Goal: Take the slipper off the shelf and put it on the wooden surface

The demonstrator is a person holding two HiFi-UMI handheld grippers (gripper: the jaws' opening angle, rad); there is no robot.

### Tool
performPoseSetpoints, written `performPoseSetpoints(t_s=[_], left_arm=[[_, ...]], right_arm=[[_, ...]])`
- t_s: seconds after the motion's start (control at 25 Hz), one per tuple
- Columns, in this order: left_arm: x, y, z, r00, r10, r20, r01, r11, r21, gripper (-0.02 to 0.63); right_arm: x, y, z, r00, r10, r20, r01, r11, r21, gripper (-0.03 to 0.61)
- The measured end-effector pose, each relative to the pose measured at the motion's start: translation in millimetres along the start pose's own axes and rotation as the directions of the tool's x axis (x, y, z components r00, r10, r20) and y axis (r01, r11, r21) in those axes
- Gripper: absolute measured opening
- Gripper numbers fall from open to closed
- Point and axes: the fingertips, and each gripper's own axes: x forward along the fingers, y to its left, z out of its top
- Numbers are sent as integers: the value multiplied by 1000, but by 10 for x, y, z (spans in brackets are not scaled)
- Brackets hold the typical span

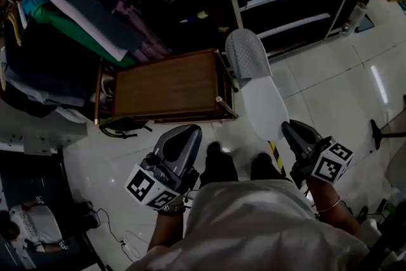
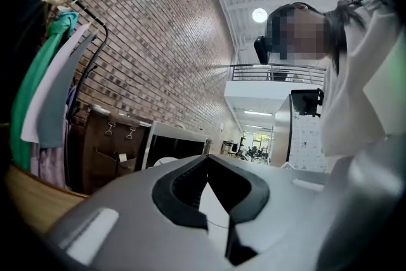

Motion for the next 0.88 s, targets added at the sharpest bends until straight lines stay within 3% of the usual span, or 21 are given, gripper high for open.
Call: performPoseSetpoints(t_s=[0.16, 0.32, 0.48, 0.6, 0.72, 0.8, 0.88], left_arm=[[-285, 234, 39, 999, -5, 33, 6, 1000, -25, 0], [-730, 786, 68, 999, -2, 38, 3, 999, -42, 0], [-1303, 1256, 154, 998, -46, -30, 45, 999, -27, 0], [-1695, 1731, 207, 997, -29, -69, 29, 1000, -5, 0], [-1887, 2075, 375, 999, -13, -34, 13, 1000, -22, 0], [-1971, 2135, 504, 999, -39, 8, 40, 999, -34, 0], [-2087, 2195, 508, 998, -66, 1, 66, 997, -38, 1]], right_arm=[[324, 170, -271, 999, 2, -35, -1, 1000, 25, 31], [858, 324, -584, 998, -21, -57, 24, 997, 68, 31], [1437, 449, -1006, 995, -72, -68, 79, 991, 111, 31], [1995, 493, -1273, 992, -97, -79, 108, 983, 145, 31], [2597, 512, -1482, 993, -91, -73, 103, 977, 186, 31], [2937, 452, -1618, 993, -94, -65, 106, 971, 215, 31], [3231, 313, -1789, 992, -109, -62, 120, 964, 237, 31]])
